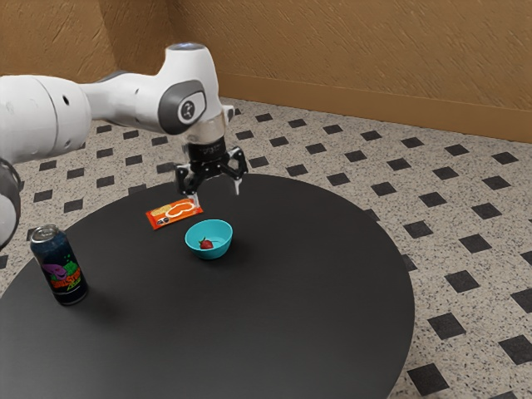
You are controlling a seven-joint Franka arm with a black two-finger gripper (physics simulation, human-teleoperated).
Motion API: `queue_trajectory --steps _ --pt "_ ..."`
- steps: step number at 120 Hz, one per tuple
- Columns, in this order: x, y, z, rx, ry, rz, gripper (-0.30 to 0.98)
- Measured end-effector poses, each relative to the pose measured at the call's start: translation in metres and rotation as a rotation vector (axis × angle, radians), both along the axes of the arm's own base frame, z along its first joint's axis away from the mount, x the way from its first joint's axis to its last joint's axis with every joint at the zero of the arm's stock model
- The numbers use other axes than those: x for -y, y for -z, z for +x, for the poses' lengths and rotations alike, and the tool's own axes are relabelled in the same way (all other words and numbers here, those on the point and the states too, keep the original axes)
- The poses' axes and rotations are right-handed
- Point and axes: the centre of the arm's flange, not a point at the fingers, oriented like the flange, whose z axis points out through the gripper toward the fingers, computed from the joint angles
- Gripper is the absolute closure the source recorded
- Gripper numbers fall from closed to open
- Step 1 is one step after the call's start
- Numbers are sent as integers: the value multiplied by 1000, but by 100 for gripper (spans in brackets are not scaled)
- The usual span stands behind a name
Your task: Take strawberry from the bowl
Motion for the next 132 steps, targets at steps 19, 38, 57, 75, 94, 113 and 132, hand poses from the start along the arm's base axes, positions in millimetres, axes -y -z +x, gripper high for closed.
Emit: queue_trajectory --steps 19,38,57,75,94,113,132 --pt "-1 31 28 20 -131 10 2" --pt "-2 69 41 2 -232 18 2" --pt "1 87 45 8 -304 19 2" --pt "2 98 42 0 -363 18 10" --pt "-8 94 42 14 -407 29 15" --pt "-13 99 23 -8 -423 44 19" --pt "-22 102 15 -1 -441 46 23"
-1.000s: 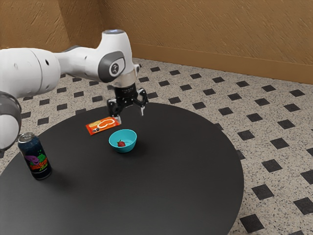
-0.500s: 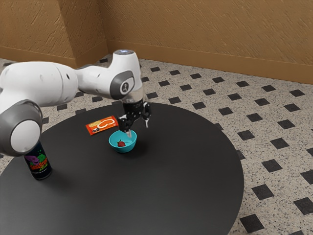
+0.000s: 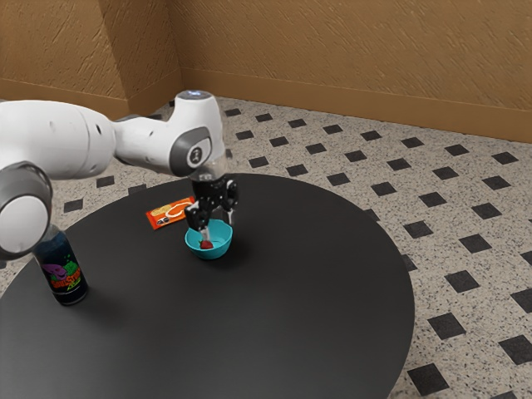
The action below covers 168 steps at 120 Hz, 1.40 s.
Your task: Take strawberry from the bowl
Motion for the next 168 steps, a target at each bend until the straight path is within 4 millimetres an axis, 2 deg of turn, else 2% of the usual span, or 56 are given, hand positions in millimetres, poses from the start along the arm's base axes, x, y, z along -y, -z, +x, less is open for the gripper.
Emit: queue_trajectory --steps 16,34,50,64,76,97,134,168 --pt "-5 2 0 7 24 17 25" --pt "-17 12 -13 -8 38 31 26" --pt "-25 10 -21 0 46 36 27" --pt "-24 6 -13 22 64 39 27" --pt "-37 5 -7 35 60 42 28" --pt "-43 18 -5 25 82 44 29" --pt "-61 21 -6 26 100 44 30" --pt "-52 25 3 33 143 42 33"
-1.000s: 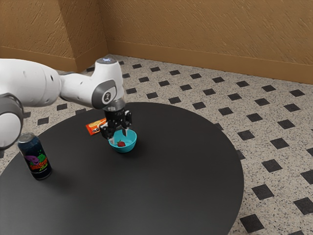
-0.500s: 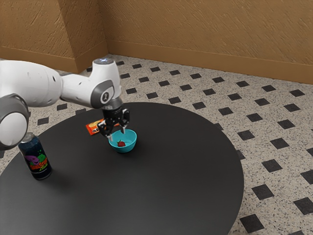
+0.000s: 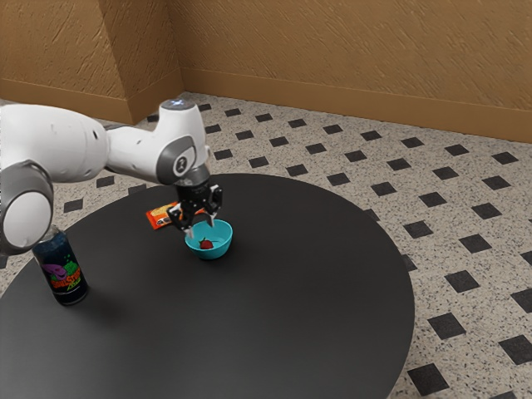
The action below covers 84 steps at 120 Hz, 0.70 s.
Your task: Take strawberry from the bowl
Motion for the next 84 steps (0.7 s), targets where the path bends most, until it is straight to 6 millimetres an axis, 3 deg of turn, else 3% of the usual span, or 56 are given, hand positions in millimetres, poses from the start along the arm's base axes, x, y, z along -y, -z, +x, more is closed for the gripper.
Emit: queue_trajectory --steps 46,84 --pt "-3 17 0 -24 21 0 35" --pt "10 27 2 -35 51 -6 36"
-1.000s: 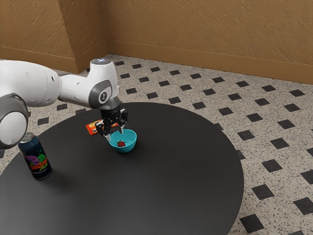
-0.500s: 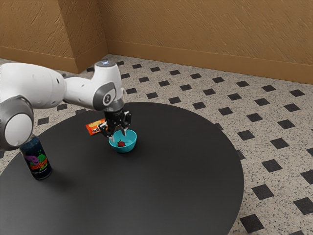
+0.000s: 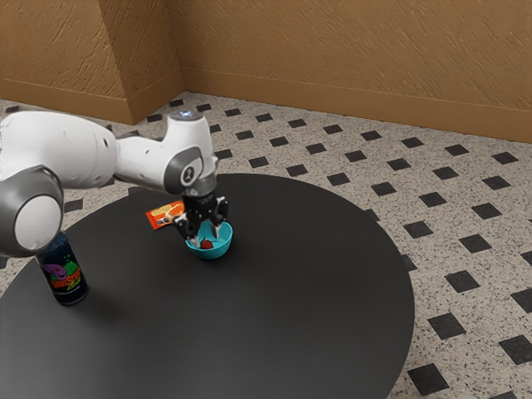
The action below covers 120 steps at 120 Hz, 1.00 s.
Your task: Take strawberry from the bowl
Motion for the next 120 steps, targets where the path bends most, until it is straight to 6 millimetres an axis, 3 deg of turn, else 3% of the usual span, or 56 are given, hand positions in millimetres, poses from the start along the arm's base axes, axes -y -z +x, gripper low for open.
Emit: queue_trajectory --steps 120 --pt "3 13 4 -10 19 -3 51"
